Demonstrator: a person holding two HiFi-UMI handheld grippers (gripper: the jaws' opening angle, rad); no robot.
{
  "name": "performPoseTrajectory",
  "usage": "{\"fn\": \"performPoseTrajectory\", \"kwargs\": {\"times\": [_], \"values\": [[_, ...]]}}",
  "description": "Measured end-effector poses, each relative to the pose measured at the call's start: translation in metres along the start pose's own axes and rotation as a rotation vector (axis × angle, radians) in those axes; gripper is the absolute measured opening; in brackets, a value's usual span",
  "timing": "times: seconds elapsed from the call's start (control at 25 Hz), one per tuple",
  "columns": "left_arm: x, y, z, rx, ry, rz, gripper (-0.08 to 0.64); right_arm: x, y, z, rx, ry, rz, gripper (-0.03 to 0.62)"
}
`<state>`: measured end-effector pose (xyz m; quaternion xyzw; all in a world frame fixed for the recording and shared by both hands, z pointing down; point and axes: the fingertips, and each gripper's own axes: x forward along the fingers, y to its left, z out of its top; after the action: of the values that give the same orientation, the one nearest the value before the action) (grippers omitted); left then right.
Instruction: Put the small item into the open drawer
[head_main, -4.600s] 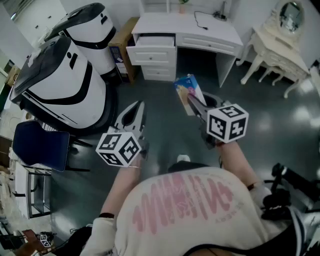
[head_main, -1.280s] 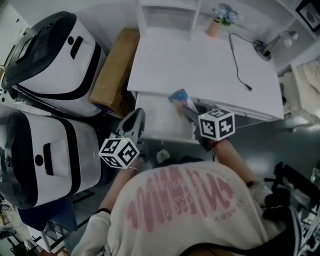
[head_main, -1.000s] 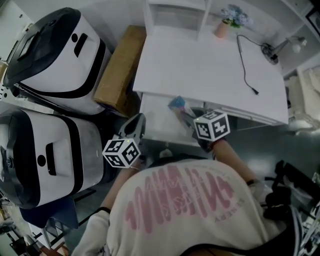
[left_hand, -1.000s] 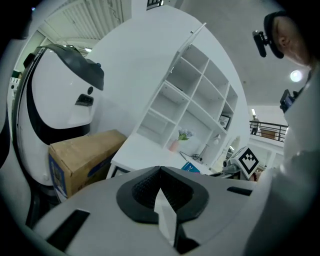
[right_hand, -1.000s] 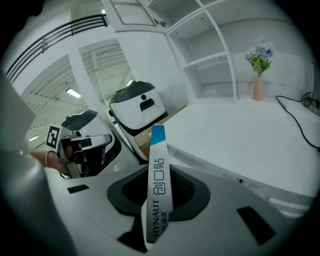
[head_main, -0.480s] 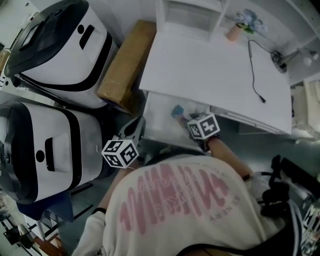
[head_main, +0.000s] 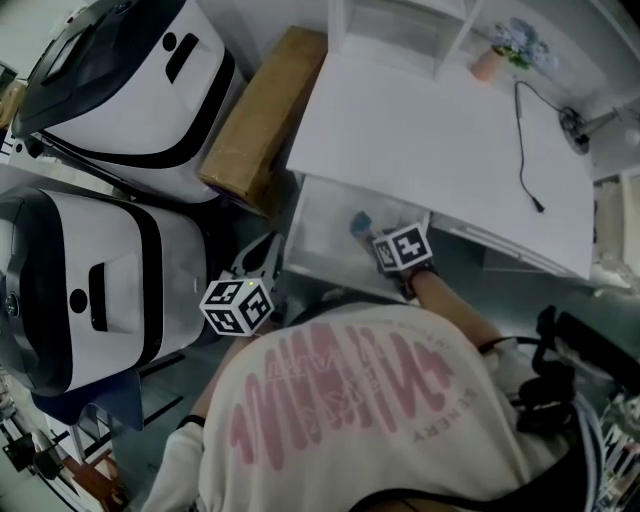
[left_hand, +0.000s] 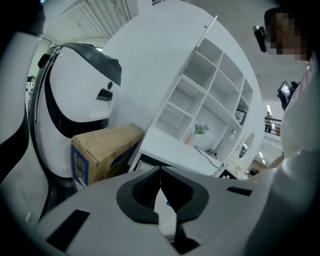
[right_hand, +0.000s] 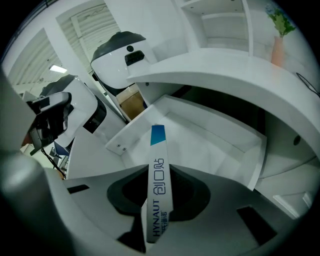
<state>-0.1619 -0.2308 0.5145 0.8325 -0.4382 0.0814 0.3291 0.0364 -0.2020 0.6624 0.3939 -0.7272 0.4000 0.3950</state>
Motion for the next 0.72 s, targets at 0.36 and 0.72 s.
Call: {"fn": "performPoseTrajectory", "kwargs": {"times": [0.36, 0.72], "values": [[-0.005, 0.008, -0.009, -0.02, 0.025, 0.013, 0.029, 0.018, -0.006, -0.014, 0.026, 0.068, -0.009, 0.089], [-0.012, 0.017, -0.012, -0.062, 0.011, 0.033, 0.029, 0.032, -0.013, -0.023, 0.031, 0.132, -0.019, 0.091]]}}
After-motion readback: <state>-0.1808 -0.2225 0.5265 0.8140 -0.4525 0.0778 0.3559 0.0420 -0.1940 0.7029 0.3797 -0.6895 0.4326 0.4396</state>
